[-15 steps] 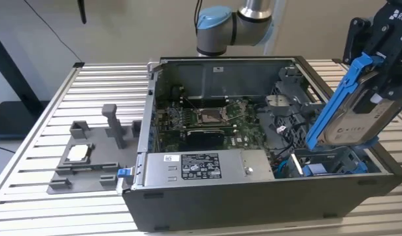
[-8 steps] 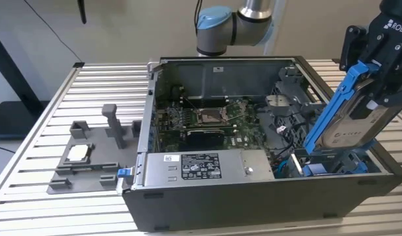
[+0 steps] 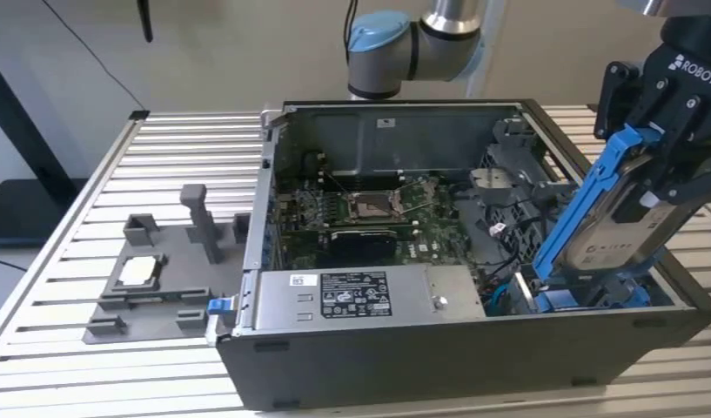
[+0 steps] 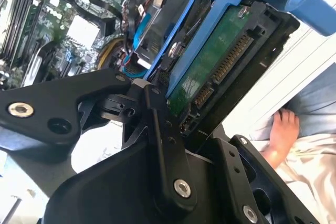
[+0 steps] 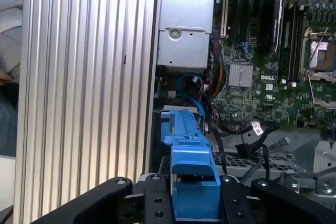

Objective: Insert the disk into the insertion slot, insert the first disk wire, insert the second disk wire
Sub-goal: 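Insert the disk into the insertion slot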

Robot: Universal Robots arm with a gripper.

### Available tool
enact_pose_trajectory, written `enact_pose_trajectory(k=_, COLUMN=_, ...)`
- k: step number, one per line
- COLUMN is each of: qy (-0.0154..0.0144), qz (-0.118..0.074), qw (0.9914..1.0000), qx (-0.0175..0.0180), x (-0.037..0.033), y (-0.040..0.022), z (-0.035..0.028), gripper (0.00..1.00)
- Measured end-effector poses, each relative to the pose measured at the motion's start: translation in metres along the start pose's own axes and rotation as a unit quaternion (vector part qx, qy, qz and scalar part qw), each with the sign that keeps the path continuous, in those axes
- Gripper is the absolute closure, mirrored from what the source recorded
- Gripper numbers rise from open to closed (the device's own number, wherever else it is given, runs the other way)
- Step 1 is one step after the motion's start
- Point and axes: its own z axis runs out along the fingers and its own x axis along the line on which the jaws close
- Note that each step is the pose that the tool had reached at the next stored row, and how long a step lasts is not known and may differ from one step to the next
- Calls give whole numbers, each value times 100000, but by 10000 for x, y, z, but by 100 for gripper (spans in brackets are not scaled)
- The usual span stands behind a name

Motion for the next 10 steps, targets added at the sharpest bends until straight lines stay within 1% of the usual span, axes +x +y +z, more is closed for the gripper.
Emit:
enact_pose_trajectory(k=5, qy=-6, qz=30, qw=100000, qx=-2, x=0, y=-20, z=88, gripper=67)
enact_pose_trajectory(k=6, qy=-6, qz=29, qw=100000, qx=-1, x=0, y=-25, z=98, gripper=67)
enact_pose_trajectory(k=7, qy=-36, qz=30, qw=100000, qx=8, x=-1, y=-26, z=103, gripper=67)
enact_pose_trajectory(k=10, qy=-243, qz=33, qw=100000, qx=42, x=-2, y=-34, z=127, gripper=67)
